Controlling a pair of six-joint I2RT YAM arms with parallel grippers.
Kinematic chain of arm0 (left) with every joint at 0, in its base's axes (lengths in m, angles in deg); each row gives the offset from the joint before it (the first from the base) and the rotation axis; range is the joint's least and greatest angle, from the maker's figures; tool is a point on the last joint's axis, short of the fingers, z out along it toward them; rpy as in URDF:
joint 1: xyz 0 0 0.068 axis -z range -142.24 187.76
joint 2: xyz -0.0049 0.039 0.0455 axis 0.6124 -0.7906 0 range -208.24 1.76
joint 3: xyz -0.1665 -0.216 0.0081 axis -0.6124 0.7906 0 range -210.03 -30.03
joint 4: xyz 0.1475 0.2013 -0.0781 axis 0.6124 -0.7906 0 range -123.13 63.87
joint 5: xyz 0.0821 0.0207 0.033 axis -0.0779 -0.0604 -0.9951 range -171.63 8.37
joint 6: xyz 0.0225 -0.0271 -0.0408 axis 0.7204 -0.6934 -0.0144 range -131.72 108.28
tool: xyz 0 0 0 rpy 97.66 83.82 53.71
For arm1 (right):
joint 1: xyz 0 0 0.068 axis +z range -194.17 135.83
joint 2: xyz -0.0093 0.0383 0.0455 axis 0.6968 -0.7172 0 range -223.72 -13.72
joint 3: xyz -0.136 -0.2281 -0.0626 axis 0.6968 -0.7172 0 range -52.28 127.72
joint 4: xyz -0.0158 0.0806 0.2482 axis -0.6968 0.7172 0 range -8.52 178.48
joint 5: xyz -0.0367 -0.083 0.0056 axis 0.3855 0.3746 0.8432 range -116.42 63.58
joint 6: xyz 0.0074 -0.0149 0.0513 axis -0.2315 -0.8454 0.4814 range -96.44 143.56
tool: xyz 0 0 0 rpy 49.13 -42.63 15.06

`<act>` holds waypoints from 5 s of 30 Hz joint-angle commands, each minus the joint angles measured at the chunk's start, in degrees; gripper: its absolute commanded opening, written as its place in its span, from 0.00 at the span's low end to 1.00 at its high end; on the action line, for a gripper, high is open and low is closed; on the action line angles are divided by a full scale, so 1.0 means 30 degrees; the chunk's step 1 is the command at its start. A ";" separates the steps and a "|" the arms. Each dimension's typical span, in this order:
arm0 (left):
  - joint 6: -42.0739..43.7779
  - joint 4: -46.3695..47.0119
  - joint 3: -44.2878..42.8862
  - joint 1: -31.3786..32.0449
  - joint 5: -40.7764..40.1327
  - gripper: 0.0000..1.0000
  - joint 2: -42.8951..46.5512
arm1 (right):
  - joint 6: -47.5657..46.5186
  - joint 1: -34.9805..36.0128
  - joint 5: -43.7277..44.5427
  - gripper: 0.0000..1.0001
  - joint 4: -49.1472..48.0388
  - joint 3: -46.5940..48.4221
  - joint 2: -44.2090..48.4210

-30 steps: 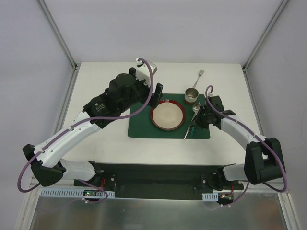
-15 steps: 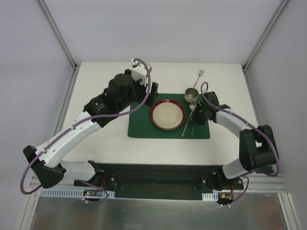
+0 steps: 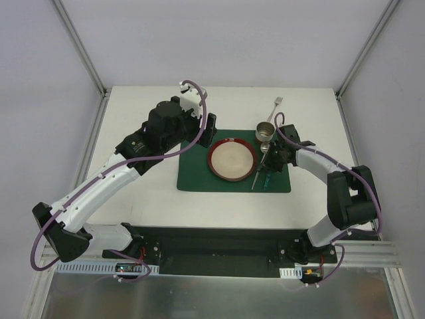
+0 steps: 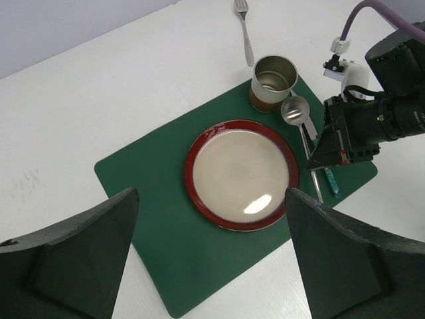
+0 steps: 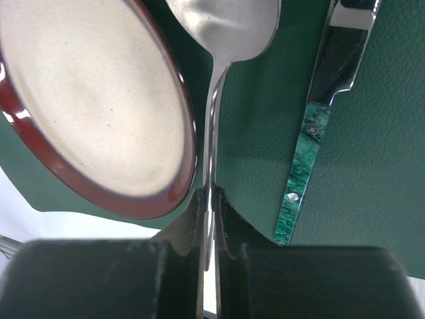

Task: Set the dinner table for one person
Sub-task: Place the spoon on the napkin.

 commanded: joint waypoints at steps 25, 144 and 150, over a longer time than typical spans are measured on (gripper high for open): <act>-0.0391 0.1284 0.1075 -0.1128 0.0943 0.89 0.0779 | 0.0063 0.0099 -0.0130 0.01 -0.0293 0.0815 -0.1656; -0.1210 0.1431 -0.0507 -0.1480 -0.0347 0.88 -0.2150 | -0.1519 -0.6375 -0.0275 0.30 0.1698 2.1728 -1.3928; -0.1680 0.1402 -0.0038 -0.1509 0.0121 0.87 -0.2238 | -0.0787 -0.6492 -0.0979 0.31 0.1289 2.4074 -1.6358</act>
